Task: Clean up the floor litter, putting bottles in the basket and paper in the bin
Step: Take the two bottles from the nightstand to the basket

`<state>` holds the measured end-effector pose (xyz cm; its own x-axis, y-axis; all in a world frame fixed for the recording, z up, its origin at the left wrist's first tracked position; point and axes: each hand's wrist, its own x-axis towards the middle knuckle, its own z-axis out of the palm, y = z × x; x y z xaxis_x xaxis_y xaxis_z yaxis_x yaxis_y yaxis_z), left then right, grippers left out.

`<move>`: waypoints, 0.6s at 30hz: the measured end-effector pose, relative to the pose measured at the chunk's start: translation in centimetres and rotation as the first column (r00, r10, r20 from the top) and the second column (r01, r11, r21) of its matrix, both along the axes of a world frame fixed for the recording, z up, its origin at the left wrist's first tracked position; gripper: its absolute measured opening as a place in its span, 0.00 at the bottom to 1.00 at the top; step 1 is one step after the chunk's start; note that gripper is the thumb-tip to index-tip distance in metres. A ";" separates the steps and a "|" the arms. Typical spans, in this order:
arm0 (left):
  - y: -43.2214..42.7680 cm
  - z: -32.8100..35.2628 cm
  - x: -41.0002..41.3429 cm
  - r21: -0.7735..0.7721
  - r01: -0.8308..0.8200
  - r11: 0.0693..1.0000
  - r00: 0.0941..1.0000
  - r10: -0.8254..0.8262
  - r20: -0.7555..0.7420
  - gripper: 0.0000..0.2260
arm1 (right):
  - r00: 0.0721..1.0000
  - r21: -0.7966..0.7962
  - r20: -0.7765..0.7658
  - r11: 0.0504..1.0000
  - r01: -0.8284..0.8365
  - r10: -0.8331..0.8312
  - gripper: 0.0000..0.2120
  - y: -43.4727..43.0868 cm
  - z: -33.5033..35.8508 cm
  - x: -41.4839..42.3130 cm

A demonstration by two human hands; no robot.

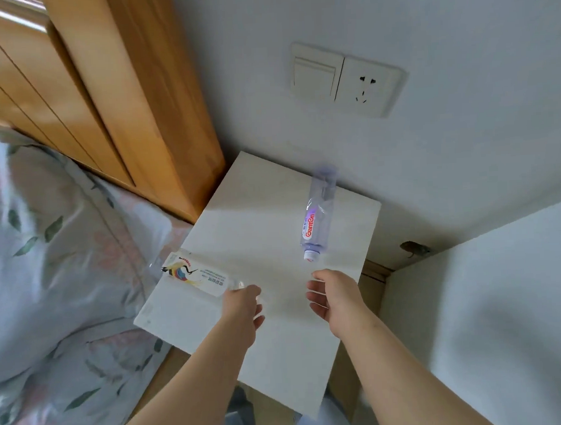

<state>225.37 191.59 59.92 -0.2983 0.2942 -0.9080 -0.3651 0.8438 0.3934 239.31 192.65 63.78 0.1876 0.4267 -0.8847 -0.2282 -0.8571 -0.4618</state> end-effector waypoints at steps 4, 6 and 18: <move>0.0 -1.8 0.9 -0.148 -0.264 0.953 0.963 0.268 0.005 0.22 | 0.995 -0.031 0.015 0.995 -0.094 0.095 0.03 2.0 -0.9 1.0; 0.0 -3.4 1.0 -0.159 -0.240 0.958 0.969 0.246 0.021 0.28 | 0.992 -0.047 0.005 0.991 -0.123 0.124 0.03 2.6 -1.5 1.3; 2.0 -6.5 2.2 -0.224 -0.529 0.819 0.786 0.572 0.233 0.19 | 0.994 -0.142 0.044 0.985 -0.096 0.104 0.06 2.7 -4.8 2.9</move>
<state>227.53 193.57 53.37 -0.1007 0.0226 -0.9947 -0.8590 0.5024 0.0984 242.22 195.35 58.96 0.1969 0.3183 -0.9273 -0.1172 -0.9314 -0.3446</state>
